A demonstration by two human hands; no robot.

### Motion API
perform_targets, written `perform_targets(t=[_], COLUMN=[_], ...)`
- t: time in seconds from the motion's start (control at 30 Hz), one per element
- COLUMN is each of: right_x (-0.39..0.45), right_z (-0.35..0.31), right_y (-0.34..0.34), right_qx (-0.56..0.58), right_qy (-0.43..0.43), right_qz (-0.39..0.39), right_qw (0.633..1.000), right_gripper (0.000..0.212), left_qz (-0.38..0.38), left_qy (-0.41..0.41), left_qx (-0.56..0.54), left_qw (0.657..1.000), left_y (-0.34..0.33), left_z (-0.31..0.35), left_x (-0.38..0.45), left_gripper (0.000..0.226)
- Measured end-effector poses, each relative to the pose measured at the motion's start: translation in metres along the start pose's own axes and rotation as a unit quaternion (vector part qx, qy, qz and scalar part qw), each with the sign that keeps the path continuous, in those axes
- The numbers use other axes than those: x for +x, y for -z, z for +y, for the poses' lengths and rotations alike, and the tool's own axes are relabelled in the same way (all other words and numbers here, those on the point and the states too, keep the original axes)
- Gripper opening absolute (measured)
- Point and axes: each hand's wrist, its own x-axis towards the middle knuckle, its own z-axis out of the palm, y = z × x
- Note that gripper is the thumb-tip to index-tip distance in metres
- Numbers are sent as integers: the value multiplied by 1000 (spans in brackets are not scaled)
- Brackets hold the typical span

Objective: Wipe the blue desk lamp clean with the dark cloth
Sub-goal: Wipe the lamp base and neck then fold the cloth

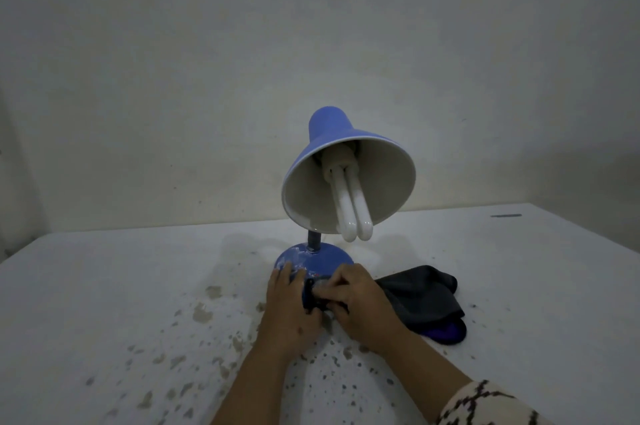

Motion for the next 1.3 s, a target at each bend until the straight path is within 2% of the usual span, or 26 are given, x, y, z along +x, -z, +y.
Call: perform_targets(t=[0.17, 0.4, 0.5, 0.67, 0.8, 0.9, 1.1, 1.3], right_x=[5, 0, -5, -9, -9, -9, -11, -9], right_z=[-8, 4, 16, 37, 48, 47, 30, 16], right_y=[-5, 3, 12, 19, 17, 14, 16, 17], right_qx=[-35, -66, -87, -102, -115, -84, -28, -5], right_qy=[28, 72, 46, -52, -126, -129, -69, -74], right_qz=[12, -22, -9, -7, -17, -20, -33, -23], right_qw=[999, 995, 995, 993, 985, 988, 997, 997], right_gripper=[27, 13, 9, 11, 29, 30, 25, 27], left_qz=[0, 2, 5, 0, 3, 1, -1, -1], left_qy=[6, 15, 11, 9, 19, 22, 21, 21], left_qx=[-33, -24, -32, -23, -21, -23, -16, -17], left_qw=[999, 1000, 999, 1000, 1000, 999, 1000, 1000], left_y=[2, 2, 2, 3, 4, 5, 4, 5], left_z=[-5, 0, 0, -1, 1, 2, 4, 5], left_x=[-1, -4, -4, -5, -4, -5, -5, -6], left_gripper=[71, 79, 77, 74, 73, 72, 74, 75])
